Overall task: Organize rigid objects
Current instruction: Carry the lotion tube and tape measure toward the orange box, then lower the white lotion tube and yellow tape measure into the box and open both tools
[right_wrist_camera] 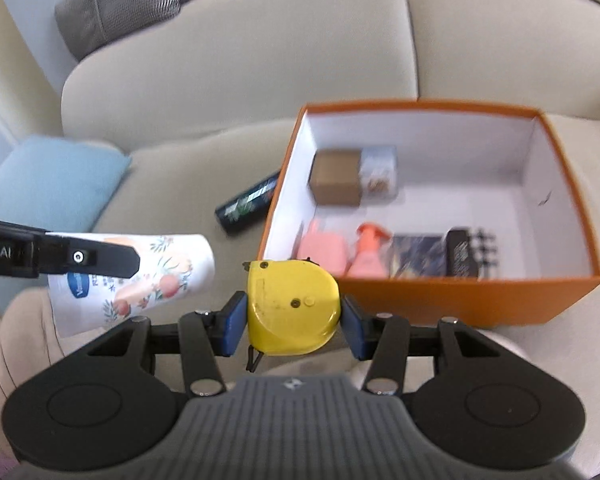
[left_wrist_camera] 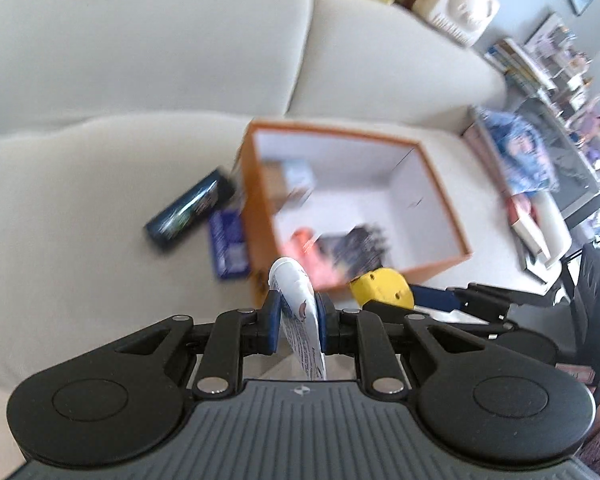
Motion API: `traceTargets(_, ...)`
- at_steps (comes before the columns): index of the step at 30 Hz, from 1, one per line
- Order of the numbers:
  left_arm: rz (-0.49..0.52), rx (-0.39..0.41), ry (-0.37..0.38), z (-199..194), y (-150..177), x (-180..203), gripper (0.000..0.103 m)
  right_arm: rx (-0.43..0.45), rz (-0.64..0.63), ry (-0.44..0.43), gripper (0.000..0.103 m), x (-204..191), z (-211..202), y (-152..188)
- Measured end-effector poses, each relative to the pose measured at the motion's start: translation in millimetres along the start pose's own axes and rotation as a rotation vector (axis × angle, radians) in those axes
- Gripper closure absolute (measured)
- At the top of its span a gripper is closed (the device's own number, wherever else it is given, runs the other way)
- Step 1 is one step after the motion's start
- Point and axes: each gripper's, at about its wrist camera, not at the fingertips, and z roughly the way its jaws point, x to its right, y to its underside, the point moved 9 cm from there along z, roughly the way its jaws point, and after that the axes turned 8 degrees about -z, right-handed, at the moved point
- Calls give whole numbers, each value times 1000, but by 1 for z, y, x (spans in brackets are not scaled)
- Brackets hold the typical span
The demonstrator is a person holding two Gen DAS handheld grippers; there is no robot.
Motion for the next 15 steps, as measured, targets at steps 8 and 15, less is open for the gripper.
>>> traceTargets(8, 21, 28, 72, 52, -44, 40, 83, 28, 45, 92, 52, 59, -5, -30)
traceTargets(15, 36, 7, 29, 116, -71, 46, 83, -20, 168, 115, 52, 118, 40, -44)
